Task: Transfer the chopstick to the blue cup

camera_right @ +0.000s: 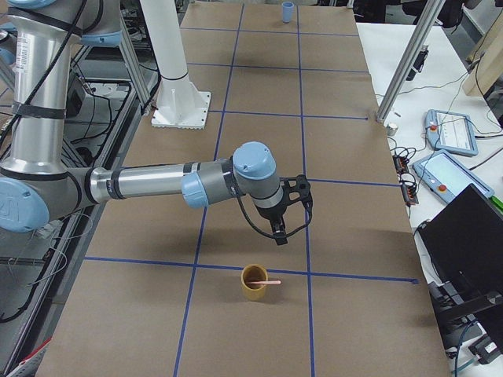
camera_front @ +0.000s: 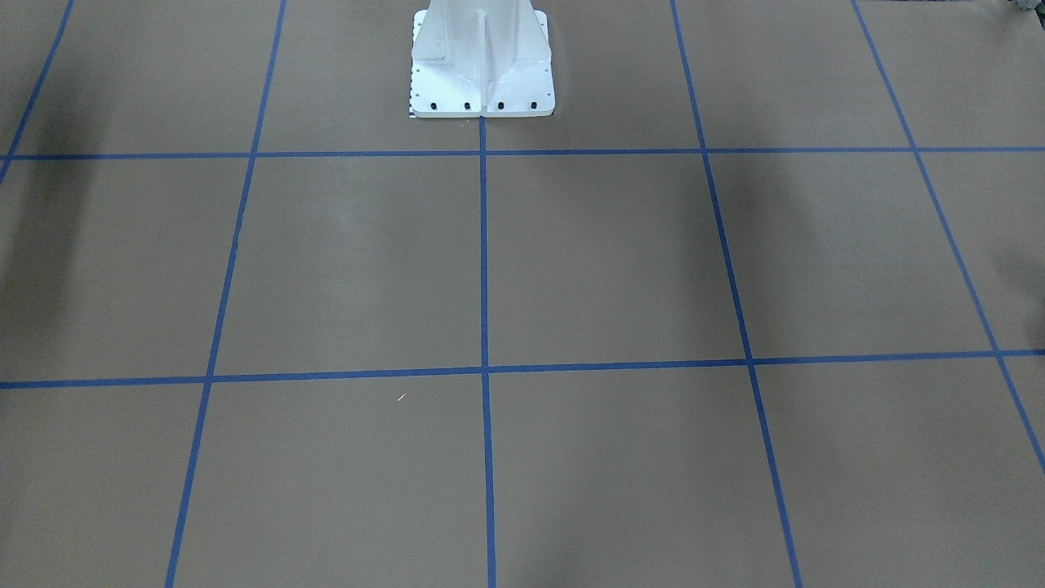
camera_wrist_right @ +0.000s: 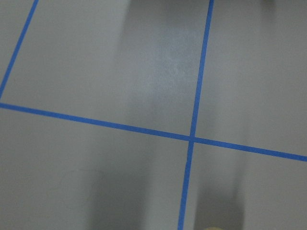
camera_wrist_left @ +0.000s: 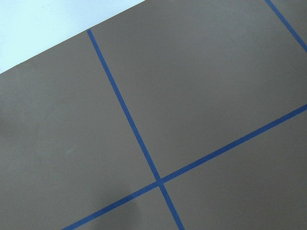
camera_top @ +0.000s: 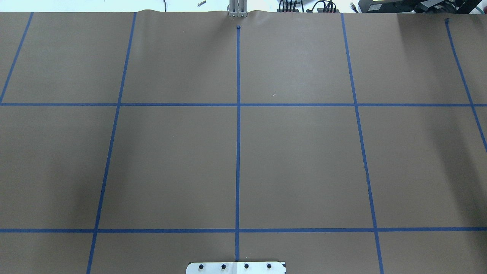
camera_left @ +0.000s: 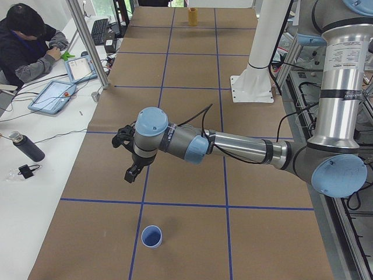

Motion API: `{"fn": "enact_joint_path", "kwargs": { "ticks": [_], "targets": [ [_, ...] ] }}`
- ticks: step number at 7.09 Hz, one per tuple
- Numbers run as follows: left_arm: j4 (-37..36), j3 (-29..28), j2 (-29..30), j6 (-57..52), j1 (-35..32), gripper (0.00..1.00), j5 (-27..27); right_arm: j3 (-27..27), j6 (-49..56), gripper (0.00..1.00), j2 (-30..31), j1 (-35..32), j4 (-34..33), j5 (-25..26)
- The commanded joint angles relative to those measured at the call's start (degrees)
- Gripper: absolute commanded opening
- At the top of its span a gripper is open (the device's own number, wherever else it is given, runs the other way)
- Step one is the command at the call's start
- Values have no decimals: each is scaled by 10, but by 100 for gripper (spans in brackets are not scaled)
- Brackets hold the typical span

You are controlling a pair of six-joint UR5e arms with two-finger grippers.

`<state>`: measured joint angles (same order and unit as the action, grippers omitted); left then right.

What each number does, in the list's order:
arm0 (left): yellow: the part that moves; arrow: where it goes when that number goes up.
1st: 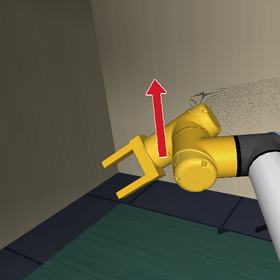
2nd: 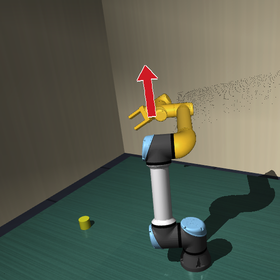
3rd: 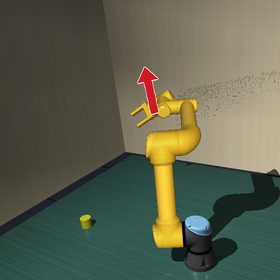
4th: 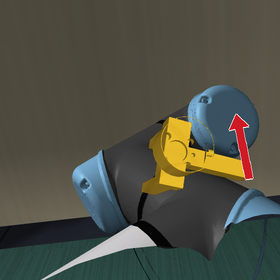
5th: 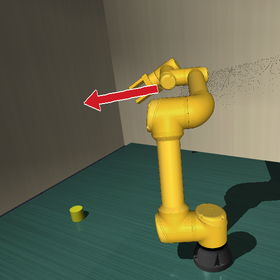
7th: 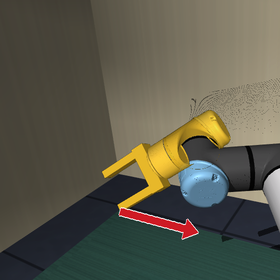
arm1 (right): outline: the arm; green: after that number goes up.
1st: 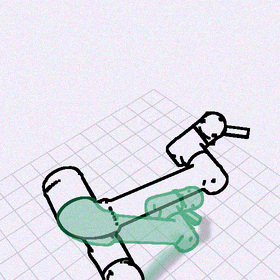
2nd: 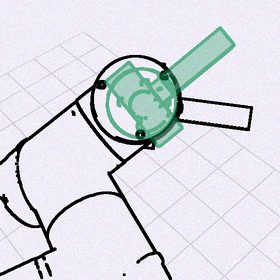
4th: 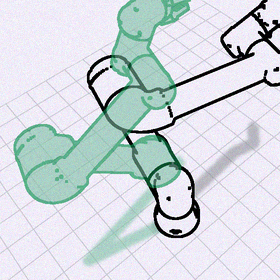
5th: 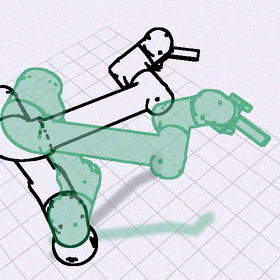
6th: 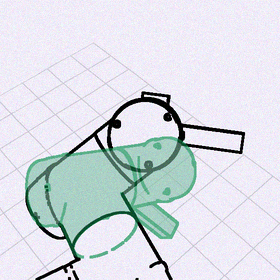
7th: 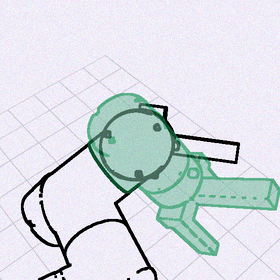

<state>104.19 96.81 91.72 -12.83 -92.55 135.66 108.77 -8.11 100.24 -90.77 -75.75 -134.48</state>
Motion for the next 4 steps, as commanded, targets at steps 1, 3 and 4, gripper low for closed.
{"fn": "enact_joint_path", "kwargs": {
  "ticks": [1,3,4],
  "targets": [
    [23,-58,-7,-4,0,98,1,47,-149,100,2,50,9,6],
    [153,-191,-7,2,0,98,0,83,-252,100,2,130,9,60],
    [175,-224,-7,3,1,98,0,84,-256,100,1,139,10,61]
  ]
}}
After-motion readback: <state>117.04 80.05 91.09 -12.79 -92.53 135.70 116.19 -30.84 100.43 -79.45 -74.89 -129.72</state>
